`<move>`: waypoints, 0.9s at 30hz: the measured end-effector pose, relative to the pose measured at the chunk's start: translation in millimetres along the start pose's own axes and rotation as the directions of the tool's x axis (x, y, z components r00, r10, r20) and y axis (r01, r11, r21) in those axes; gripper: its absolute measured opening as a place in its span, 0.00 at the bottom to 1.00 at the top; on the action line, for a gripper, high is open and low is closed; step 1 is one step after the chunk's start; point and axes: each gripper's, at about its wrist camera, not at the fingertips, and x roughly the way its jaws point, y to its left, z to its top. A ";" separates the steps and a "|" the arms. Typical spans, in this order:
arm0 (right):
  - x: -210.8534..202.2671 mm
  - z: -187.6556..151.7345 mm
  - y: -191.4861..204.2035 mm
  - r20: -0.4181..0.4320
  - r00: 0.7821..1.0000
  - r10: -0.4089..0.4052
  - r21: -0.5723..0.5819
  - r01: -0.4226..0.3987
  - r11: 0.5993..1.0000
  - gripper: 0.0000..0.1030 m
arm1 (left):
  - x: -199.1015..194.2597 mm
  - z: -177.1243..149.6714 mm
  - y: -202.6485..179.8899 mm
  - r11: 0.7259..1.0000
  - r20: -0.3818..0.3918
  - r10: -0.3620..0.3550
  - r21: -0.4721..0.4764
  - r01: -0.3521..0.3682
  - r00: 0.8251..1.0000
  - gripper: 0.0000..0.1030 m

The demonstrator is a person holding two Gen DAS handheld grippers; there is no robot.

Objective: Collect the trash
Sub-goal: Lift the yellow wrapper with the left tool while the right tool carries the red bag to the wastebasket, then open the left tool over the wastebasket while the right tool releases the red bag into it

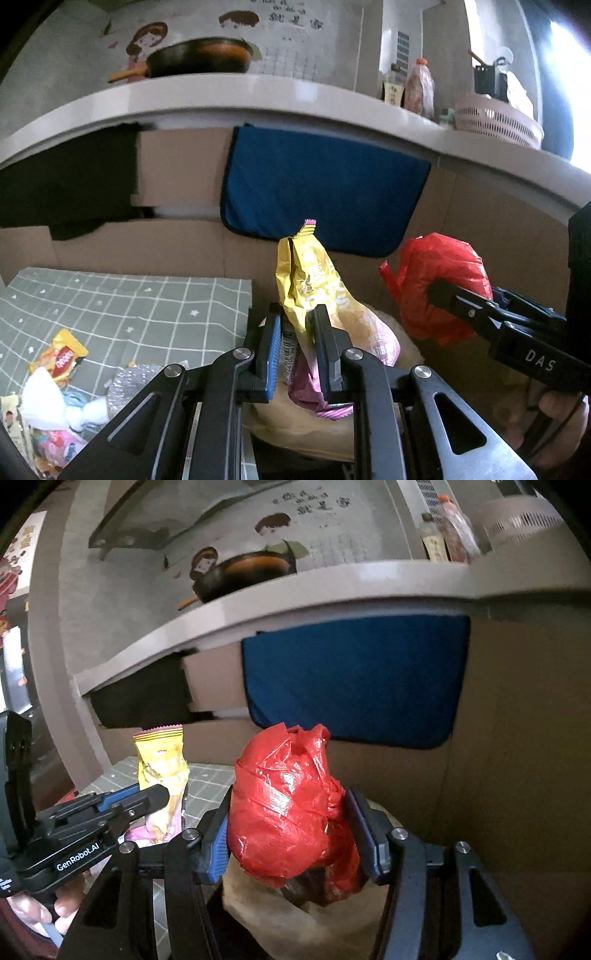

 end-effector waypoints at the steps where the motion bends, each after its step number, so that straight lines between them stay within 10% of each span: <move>1: 3.2 -2.1 -2.3 -0.008 1.000 -0.002 0.003 0.002 1.000 0.52 | 4.7 -1.0 0.1 1.000 -0.008 -0.001 -0.001 0.001 1.000 0.17; 27: 52.3 -25.6 -25.6 -0.111 0.993 -0.029 0.036 0.033 0.999 0.53 | 67.7 -20.1 15.6 0.998 -0.141 -0.048 -0.052 0.041 0.989 0.17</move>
